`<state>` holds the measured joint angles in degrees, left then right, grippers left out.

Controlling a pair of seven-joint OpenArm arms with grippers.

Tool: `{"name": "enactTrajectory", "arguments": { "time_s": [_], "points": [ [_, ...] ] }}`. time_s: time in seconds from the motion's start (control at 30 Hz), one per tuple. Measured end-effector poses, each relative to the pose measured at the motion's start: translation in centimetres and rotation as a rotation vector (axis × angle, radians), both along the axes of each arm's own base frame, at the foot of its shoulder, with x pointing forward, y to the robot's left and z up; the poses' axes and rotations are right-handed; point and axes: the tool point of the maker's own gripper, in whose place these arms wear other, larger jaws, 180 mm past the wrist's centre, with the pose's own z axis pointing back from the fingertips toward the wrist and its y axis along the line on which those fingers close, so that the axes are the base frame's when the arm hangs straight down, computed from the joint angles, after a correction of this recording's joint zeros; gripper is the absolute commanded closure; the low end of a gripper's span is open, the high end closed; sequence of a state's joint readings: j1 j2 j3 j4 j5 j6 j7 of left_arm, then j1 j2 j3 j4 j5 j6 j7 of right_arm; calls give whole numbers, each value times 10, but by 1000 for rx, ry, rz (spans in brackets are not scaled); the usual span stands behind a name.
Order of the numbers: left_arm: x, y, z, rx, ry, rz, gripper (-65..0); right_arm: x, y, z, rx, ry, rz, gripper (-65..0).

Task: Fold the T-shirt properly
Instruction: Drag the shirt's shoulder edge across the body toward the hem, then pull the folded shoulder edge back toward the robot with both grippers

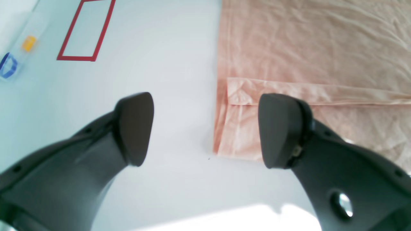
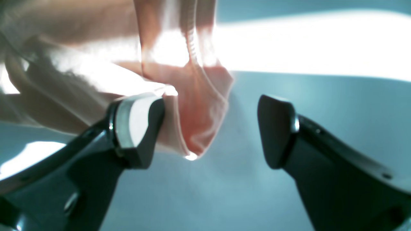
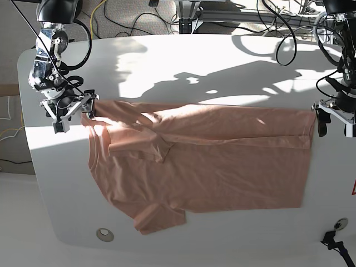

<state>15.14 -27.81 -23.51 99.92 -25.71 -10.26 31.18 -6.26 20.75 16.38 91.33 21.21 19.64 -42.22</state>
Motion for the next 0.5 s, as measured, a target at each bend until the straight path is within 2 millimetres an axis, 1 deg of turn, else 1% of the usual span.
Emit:
{"name": "enactTrajectory", "arguments": {
  "time_s": [0.07, 0.17, 0.27, 0.33, 0.4, 0.5],
  "points": [
    [-2, -2, -4, -4, 12, -8, -460, -5, 4, -6, -8, 7, 3, -470],
    [-3, -2, -4, -2, 14, -8, -460, -14, 10, -18, -35, 44, 19, -470],
    [-3, -2, -4, -1, 15, -7, -460, -14, 23, -28, 5, 39, 28, -470],
    [-3, -2, -5, -3, 14, -7, -460, -14, 24, -33, 24, 32, 21, -468],
    [-6, -1, -7, 0, 22, -7, -460, -14, 21, -34, 23, 34, 16, -438],
    [-8, -2, -10, -3, 33, -6, -460, -14, 21, -35, 24, 34, 16, -344]
  ]
}}
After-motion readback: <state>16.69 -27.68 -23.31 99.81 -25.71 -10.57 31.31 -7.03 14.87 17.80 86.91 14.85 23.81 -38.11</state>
